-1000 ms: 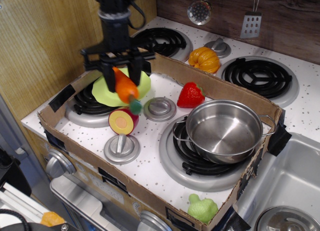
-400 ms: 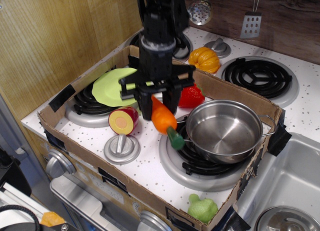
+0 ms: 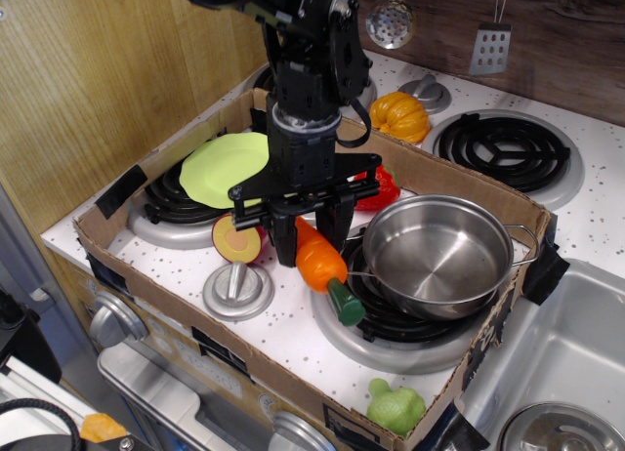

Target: Take carrot off plate

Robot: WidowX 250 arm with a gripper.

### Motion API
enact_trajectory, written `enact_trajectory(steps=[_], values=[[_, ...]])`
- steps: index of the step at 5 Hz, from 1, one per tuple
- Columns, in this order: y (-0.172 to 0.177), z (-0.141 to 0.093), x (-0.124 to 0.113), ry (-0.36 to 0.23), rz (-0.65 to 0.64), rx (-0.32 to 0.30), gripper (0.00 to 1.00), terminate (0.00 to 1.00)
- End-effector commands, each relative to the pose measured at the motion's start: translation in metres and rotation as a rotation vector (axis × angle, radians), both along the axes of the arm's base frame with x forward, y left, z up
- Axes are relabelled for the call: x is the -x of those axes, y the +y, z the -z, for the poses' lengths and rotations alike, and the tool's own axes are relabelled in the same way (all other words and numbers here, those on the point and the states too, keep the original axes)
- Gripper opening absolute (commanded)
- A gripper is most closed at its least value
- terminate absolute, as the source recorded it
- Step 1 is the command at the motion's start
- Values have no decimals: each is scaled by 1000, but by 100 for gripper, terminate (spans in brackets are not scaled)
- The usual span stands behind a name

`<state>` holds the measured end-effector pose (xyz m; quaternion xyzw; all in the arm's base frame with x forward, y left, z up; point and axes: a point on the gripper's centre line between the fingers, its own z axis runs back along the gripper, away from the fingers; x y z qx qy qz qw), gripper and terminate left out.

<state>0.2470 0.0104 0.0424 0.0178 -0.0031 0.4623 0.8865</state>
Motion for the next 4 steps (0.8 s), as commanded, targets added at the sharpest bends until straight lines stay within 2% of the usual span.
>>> enact_trajectory(steps=[1, 2, 3, 4], values=[[-2, -6, 6, -73, -38, 12, 0, 0], [-7, -1, 11, -86, -49, 23, 0, 0], [-8, 5, 13, -115, -31, 52, 100, 0], [-4, 2, 11, -111, -4, 50, 100, 0]])
